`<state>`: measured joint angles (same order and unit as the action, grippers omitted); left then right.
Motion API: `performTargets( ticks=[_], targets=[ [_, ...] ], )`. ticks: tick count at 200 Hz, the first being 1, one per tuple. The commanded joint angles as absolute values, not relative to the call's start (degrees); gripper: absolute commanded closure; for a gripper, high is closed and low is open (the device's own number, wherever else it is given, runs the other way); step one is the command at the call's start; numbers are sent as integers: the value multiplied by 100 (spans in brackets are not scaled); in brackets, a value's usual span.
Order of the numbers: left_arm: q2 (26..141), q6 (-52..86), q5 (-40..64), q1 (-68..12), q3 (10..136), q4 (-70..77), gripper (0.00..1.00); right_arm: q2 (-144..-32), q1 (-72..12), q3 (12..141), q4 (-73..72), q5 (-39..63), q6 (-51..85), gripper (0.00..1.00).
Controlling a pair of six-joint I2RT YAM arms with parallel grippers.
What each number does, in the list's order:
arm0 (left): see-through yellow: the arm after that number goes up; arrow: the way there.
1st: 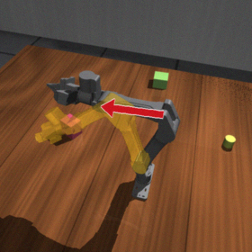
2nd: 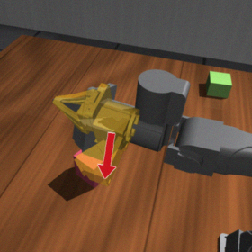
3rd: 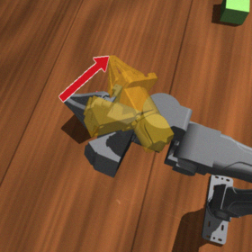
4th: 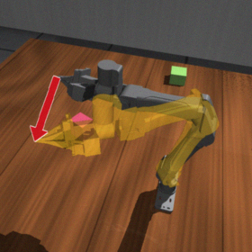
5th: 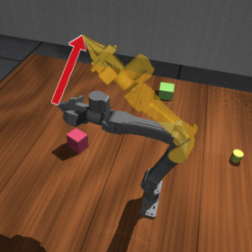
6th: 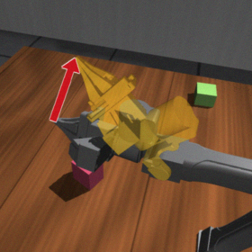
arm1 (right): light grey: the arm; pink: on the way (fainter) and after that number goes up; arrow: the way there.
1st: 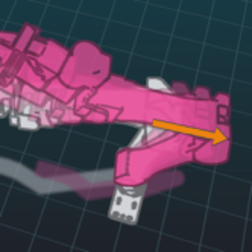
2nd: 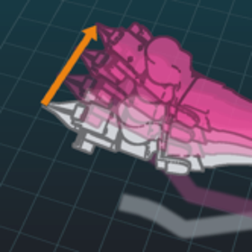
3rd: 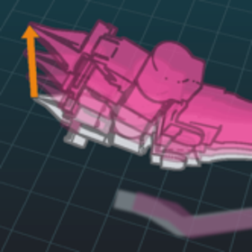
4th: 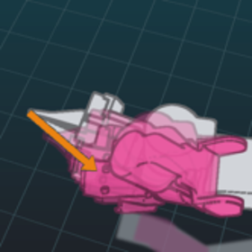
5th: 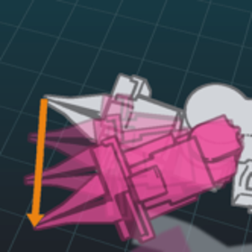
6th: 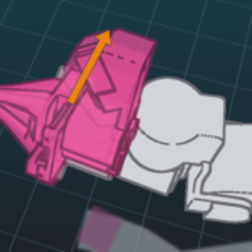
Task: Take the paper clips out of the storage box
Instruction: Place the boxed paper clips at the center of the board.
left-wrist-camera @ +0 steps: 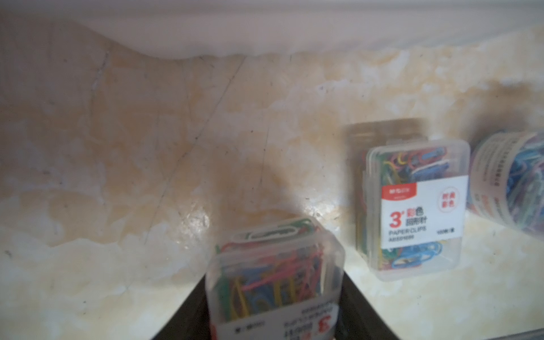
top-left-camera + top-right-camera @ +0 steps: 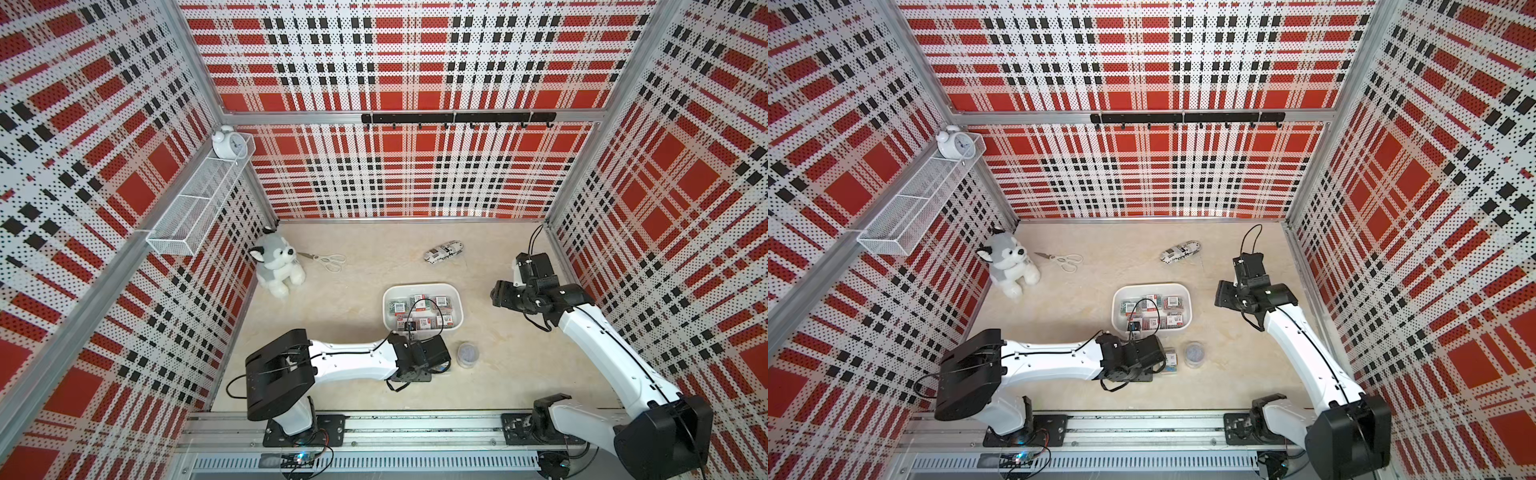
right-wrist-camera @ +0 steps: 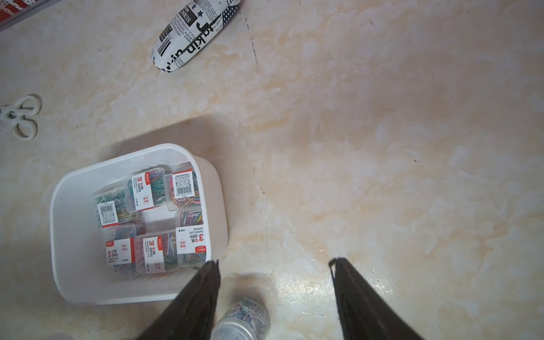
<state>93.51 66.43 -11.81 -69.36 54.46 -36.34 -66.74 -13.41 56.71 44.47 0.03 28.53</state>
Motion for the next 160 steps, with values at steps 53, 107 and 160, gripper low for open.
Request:
performTargets(
  ticks=[53,107,160],
  targets=[
    [9545,6465,-1105,-6702,5293,-3340,35,-6636,-1300,5592,4500,-98,2851,33],
    [9655,6435,-978,-6689,5353,-3374,33,-6620,-1301,5605,4517,-116,2844,33],
    [9602,6457,-1054,-6693,5591,-3817,38,-6614,-1301,5529,4483,-80,2848,33]
  ],
)
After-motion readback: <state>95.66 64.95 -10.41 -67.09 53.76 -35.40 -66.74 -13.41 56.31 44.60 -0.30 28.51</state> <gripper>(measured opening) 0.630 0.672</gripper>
